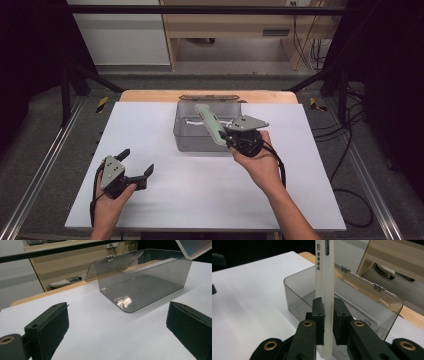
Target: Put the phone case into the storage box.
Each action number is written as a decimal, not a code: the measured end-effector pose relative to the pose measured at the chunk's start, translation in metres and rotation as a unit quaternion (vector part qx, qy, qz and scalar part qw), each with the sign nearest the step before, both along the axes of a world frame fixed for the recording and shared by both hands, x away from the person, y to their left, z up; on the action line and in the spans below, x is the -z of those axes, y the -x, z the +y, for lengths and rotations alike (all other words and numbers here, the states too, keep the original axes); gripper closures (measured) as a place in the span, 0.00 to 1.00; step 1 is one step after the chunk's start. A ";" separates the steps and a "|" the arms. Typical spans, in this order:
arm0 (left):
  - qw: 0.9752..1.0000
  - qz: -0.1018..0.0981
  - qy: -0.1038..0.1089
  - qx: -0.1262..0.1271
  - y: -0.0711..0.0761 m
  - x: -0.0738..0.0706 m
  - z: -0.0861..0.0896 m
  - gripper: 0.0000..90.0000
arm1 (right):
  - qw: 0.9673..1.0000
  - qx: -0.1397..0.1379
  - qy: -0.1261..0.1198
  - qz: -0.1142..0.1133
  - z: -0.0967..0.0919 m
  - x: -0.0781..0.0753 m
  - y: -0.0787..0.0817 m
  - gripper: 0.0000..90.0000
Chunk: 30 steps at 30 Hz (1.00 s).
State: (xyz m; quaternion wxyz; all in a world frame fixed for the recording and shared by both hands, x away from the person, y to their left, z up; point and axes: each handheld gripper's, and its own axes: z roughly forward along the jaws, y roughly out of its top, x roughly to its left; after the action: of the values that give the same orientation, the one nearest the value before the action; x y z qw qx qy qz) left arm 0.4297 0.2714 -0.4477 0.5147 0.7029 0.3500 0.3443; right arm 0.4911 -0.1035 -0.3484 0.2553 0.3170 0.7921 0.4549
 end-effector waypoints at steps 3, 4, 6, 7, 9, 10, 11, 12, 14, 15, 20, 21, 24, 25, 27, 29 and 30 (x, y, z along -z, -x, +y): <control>1.000 0.000 0.000 0.002 0.002 0.000 0.000 0.05 | 1.000 0.011 -0.012 0.000 0.001 0.001 -0.003 0.91; 1.000 0.001 0.001 0.001 0.002 0.001 -0.001 0.05 | 1.000 0.014 -0.017 -0.001 0.000 0.001 -0.004 0.91; 1.000 0.002 0.005 -0.001 0.002 0.001 -0.001 0.05 | 0.999 0.022 -0.026 -0.003 0.001 0.002 -0.005 0.91; 1.000 0.001 0.005 0.000 0.001 0.001 -0.001 0.05 | 0.999 0.026 -0.031 -0.003 0.001 0.003 -0.005 0.91; 1.000 0.002 0.005 0.001 0.001 0.001 -0.001 0.05 | 0.999 0.036 -0.039 -0.005 0.003 0.004 -0.006 0.91; 1.000 0.002 0.005 0.001 0.001 0.001 -0.001 0.05 | 0.998 0.040 -0.046 -0.005 0.004 0.004 -0.006 0.91; 1.000 0.003 0.006 0.001 0.002 0.001 0.000 0.05 | 0.998 0.045 -0.050 -0.006 0.005 0.005 -0.007 0.91; 1.000 0.003 0.008 0.001 0.002 0.001 0.001 0.05 | 0.997 0.049 -0.053 -0.009 0.006 0.005 -0.007 0.91; 1.000 0.003 0.008 0.003 0.003 0.001 0.001 0.05 | 0.996 0.058 -0.062 -0.012 0.008 0.005 -0.008 0.91; 1.000 0.002 0.007 0.003 0.003 0.001 0.001 0.05 | 0.996 0.064 -0.066 -0.013 0.008 0.005 -0.009 0.90; 1.000 0.003 0.011 0.001 0.002 0.001 0.003 0.05 | 0.992 0.088 -0.086 -0.022 0.011 0.007 -0.009 0.91; 1.000 0.004 0.011 0.000 0.002 0.001 0.003 0.05 | 0.992 0.091 -0.089 -0.022 0.011 0.007 -0.009 0.91; 1.000 0.006 0.011 0.000 0.002 0.002 0.003 0.05 | 0.990 0.104 -0.095 -0.025 0.012 0.007 -0.009 0.91; 1.000 0.005 0.010 0.000 0.002 0.002 0.002 0.05 | 0.989 0.108 -0.096 -0.027 0.012 0.007 -0.009 0.91; 1.000 0.006 0.008 0.001 0.002 0.002 0.002 0.05 | 0.988 0.116 -0.098 -0.029 0.012 0.007 -0.010 0.91; 1.000 0.008 0.008 0.002 0.002 0.003 0.002 0.05 | 0.986 0.125 -0.101 -0.033 0.011 0.008 -0.010 0.90; 1.000 0.008 0.008 0.002 0.002 0.003 0.002 0.05 | 0.985 0.129 -0.106 -0.036 0.010 0.008 -0.010 0.90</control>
State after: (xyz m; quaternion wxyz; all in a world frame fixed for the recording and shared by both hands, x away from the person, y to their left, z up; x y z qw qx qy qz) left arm 0.4281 0.2732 -0.4503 0.5181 0.7023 0.3552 0.3348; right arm 0.5007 -0.0932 -0.3562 0.3053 0.4255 0.6820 0.5105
